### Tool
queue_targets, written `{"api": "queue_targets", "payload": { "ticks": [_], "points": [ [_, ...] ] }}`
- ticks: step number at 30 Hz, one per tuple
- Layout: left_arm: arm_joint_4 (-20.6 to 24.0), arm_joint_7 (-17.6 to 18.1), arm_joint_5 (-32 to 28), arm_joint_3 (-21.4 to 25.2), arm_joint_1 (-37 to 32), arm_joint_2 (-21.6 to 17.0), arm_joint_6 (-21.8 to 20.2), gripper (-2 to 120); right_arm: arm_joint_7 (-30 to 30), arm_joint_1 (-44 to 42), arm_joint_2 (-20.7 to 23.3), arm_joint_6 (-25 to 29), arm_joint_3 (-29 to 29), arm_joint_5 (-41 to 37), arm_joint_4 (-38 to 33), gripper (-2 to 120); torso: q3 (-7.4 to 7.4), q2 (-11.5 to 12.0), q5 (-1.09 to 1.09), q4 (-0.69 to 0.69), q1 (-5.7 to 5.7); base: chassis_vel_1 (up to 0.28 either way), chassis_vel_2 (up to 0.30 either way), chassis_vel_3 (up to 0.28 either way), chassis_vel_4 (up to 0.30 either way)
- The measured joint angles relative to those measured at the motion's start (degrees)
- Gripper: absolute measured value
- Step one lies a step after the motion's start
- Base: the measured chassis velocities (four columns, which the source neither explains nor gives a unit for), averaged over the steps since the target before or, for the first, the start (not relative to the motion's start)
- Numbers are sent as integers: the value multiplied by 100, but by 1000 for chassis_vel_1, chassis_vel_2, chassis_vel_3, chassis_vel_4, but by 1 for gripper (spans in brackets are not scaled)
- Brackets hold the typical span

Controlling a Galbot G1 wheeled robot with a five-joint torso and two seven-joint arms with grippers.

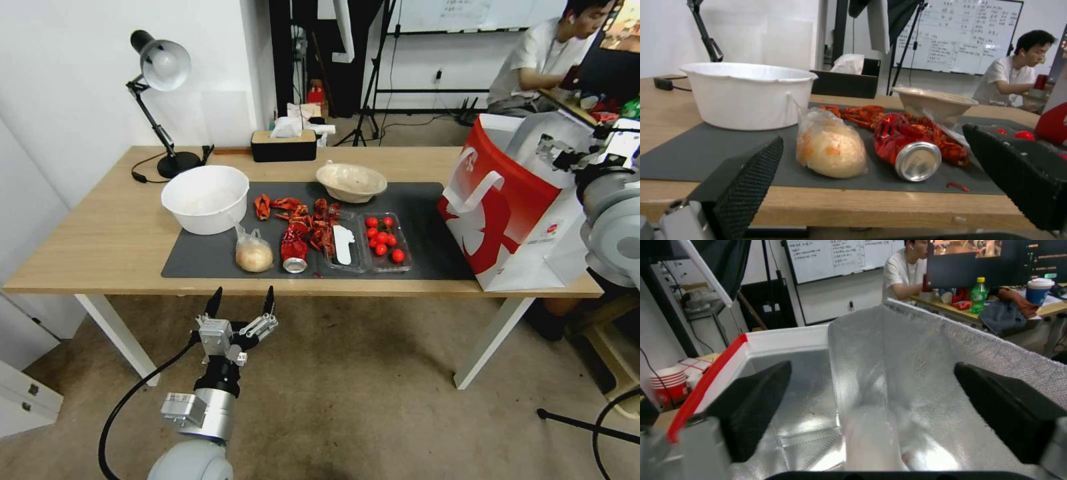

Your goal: Pick up the trash from the table and place it into the takeout bag.

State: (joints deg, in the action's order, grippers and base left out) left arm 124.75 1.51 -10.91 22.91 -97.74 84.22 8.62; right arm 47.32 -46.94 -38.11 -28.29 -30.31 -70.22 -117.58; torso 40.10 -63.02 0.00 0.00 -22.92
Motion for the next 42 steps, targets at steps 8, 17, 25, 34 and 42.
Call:
{"api": "queue_targets", "payload": {
  "ticks": [8, 17, 25, 34, 42],
  "points": [
    [26, -9, 14, -5, -19, 1, 4, 100, -726, 99, 80, 952, -59, -272, -78, 100, 0, 0, 0, 0, 0, 0, 0, 0, 0],
    [37, -15, 22, -22, -34, -5, 4, 100, -1831, -318, 186, 2071, -198, -222, -365, 100, 0, 0, 0, 0, 0, 0, 0, 0, 0],
    [45, -17, 17, -16, -39, -23, 13, 100, -3097, -1290, 218, 3118, -450, 265, -790, 100, 0, 0, 0, -1, 0, 0, 0, 0, 0],
    [60, -17, 14, 21, -50, 6, 42, 100, -3694, -2221, -43, 3515, -486, 1200, -1505, 100, 0, -1, -1, 1, 0, 0, 0, 0, 0],
    [67, -10, 4, 91, -82, 48, 103, 100, -4103, -3406, -496, 3977, -558, 2586, -1736, 100, 0, -2, 0, 0, 1, 0, 0, 0, 0]
  ]
}}
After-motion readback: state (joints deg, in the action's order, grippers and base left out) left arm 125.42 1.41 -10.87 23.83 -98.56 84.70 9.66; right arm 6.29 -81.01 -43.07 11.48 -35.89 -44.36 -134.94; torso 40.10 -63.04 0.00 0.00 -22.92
